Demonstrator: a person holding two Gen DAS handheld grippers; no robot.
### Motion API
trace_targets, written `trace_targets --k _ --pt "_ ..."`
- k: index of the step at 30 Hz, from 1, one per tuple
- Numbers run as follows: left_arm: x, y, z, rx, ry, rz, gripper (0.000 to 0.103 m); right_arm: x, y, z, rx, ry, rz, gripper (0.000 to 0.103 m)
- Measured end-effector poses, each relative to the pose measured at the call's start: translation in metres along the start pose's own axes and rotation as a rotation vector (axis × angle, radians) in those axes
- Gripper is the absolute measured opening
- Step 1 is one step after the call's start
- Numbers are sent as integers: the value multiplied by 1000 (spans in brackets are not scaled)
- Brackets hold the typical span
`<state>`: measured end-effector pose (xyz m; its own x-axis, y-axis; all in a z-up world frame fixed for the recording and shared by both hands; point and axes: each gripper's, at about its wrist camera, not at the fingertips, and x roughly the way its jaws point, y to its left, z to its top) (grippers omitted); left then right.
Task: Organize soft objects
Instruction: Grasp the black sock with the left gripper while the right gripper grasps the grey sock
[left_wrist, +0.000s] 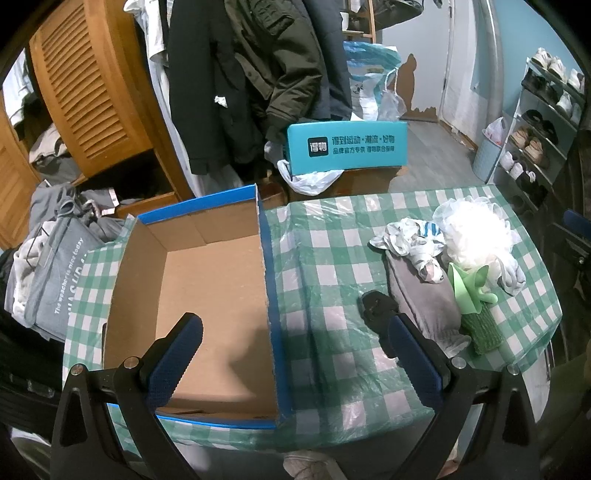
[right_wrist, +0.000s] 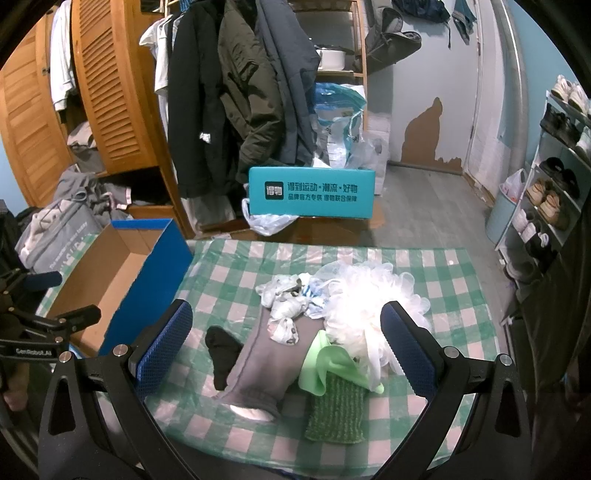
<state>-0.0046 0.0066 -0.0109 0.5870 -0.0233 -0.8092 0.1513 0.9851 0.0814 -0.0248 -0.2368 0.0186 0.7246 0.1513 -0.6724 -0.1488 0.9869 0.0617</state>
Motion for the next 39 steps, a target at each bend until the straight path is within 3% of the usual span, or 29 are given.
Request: trace_targets --k 7,16,29,39 --pt "5 -6 -5 1 20 -5 102 -1 -4 -1 1 2 -4 101" --pt "26 -19 -2 0 108 -23 102 0 -12 -3 11 18 -25 101" --pt "38 -41 9 51 126 5 102 0 -45 -14 40 32 -71 101" --pt "68 -57 11 38 197 -1 102 6 -87 -22 100 74 -108 101"
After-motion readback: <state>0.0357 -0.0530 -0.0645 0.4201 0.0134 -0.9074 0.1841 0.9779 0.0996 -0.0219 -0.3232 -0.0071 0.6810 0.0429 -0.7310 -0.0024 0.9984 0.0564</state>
